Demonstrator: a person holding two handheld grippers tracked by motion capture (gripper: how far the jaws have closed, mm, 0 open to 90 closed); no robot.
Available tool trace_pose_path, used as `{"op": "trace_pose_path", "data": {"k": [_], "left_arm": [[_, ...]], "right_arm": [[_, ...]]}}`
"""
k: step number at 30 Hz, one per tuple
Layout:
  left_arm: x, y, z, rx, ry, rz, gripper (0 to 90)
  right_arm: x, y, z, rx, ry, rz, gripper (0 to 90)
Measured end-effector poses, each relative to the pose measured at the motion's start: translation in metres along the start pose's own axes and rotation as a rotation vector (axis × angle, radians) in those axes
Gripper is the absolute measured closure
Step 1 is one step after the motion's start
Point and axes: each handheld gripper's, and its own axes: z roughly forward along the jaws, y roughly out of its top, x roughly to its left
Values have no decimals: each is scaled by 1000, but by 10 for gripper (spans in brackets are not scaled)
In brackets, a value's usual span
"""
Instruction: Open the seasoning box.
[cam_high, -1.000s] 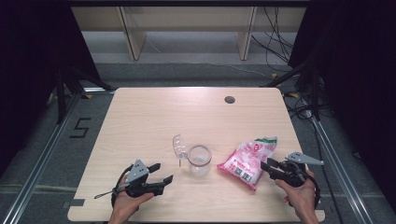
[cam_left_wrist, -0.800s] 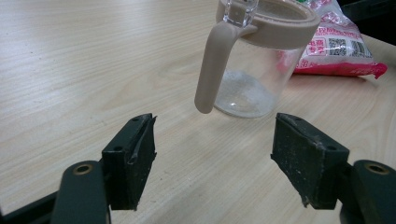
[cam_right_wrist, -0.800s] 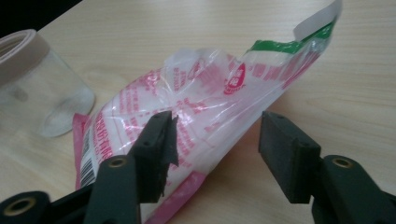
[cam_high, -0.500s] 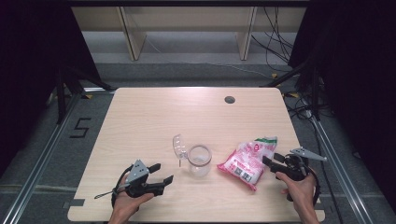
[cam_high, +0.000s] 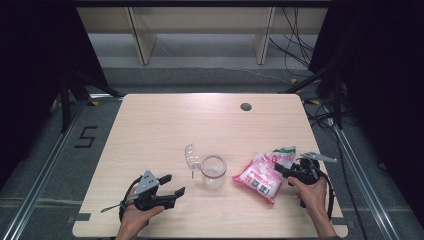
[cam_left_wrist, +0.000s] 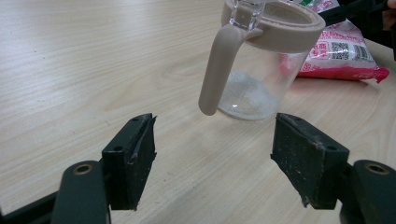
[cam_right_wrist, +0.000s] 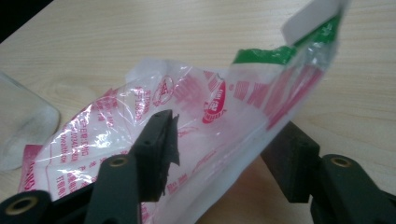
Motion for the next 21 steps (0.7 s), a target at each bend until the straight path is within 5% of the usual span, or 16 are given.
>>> {"op": "trace_pose_path", "data": {"k": [1, 3, 5, 7, 8, 11, 17, 20, 21], "left_arm": [[1, 0, 0, 3, -3, 1, 295], [1, 0, 0, 10, 0, 7, 296], [2, 0, 1, 8, -8, 6, 296], [1, 0, 1, 9, 2, -2, 295], [2, 0, 2, 8, -9, 5, 296], [0, 0, 4, -1, -15, -5, 296], [1, 1, 3, 11, -6, 5, 296], [2, 1, 3, 7, -8, 3, 297], [2, 1, 3, 7, -9, 3, 297]], "right_arm": [[2, 0, -1, 21, -4, 41, 523], [-3, 1, 1, 28, 0, 6, 590], [-2, 1, 3, 3, 11, 49, 653], [-5, 2, 4, -5, 19, 14, 682], [-2, 2, 4, 10, 23, 60, 697], [-6, 3, 7, 7, 9, -13, 748], [-3, 3, 11, 4, 49, 55, 848], [-6, 4, 12, -26, 56, -11, 898], [-2, 4, 10, -14, 42, 9, 900]]}}
